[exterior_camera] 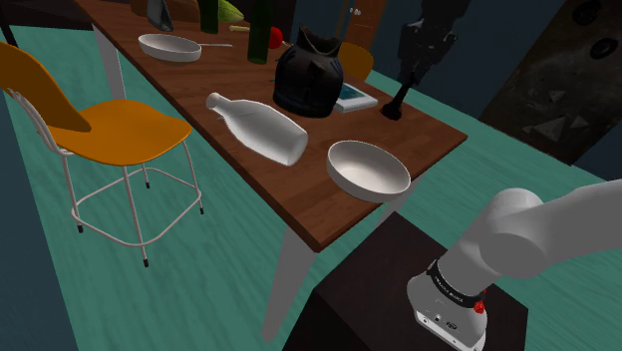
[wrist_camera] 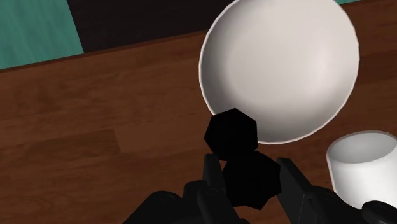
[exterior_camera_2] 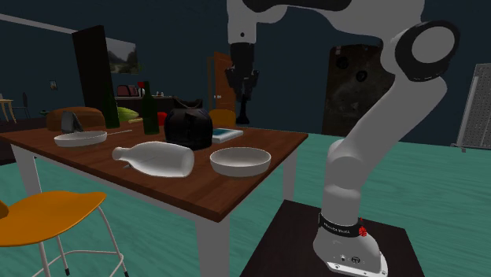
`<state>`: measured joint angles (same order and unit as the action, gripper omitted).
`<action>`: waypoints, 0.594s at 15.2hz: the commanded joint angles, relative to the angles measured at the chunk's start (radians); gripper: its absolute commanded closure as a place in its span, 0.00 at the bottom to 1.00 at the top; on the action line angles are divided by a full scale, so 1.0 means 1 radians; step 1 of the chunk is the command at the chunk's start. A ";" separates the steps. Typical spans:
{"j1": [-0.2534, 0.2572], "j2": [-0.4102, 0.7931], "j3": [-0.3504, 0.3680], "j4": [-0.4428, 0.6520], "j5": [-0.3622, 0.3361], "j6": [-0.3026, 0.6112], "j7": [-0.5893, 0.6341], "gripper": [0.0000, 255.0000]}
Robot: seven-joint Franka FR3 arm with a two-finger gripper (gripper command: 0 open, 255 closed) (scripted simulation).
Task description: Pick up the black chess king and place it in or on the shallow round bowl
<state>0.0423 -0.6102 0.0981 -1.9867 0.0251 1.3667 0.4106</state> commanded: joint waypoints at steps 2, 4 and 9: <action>0.016 -0.008 0.056 0.013 0.035 -0.021 0.071 1.00; 0.027 -0.012 0.095 0.026 0.060 -0.034 0.120 1.00; 0.036 -0.039 0.117 -0.042 0.077 0.009 0.143 1.00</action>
<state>0.0779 -0.6447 0.2160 -2.0113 0.1021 1.3621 0.5553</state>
